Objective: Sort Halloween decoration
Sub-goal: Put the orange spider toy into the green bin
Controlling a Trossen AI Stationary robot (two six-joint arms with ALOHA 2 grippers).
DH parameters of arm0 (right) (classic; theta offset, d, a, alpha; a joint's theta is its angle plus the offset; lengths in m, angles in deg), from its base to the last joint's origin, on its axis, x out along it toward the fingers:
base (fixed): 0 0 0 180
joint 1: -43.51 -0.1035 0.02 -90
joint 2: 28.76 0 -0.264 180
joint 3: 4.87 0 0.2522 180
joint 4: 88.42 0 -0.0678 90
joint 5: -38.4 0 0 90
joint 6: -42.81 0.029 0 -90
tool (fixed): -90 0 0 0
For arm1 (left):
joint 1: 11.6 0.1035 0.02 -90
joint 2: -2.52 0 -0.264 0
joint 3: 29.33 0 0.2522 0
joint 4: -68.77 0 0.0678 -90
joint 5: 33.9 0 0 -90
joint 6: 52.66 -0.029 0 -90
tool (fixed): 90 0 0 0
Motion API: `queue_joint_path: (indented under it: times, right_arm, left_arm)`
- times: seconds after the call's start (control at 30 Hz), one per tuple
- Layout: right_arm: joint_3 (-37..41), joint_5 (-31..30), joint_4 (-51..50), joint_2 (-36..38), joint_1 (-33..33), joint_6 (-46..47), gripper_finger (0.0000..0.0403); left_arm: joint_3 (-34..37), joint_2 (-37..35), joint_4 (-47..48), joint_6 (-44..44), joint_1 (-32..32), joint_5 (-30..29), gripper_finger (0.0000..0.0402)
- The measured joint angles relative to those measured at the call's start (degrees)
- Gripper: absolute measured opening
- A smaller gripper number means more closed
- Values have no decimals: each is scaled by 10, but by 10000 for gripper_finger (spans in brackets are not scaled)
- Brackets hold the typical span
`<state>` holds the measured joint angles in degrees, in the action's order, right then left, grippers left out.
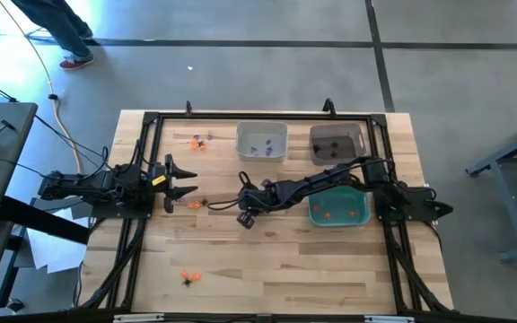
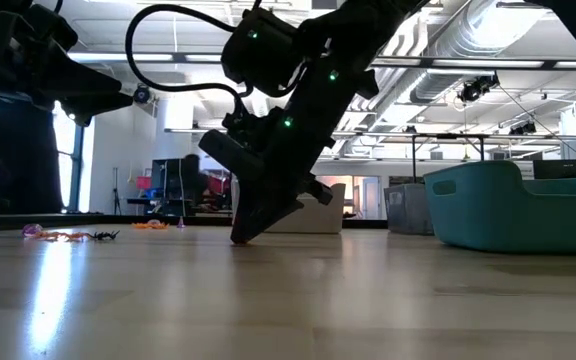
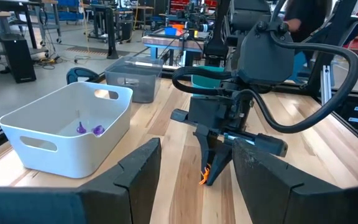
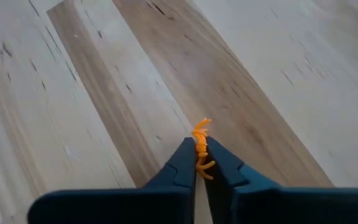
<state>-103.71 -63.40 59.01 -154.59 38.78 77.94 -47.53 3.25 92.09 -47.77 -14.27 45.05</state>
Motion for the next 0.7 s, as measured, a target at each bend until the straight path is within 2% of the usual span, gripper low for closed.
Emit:
queue_joint_path:
  times: [0.13,0.23,0.5,0.7]
  right_arm:
    - [-3,1,-3,0,0,-2,6]
    - [-28,1,-44,-3,0,-8,4]
    - [-166,-84,-271,-4,-6,-41,2]
    - [-249,-98,-452,-3,-25,28,3]
  left_arm:
    - [0,0,0,0,0,0,186]
    - [0,0,0,0,0,0,186]
    - [0,0,0,0,0,0,186]
    - [0,0,0,0,0,0,186]
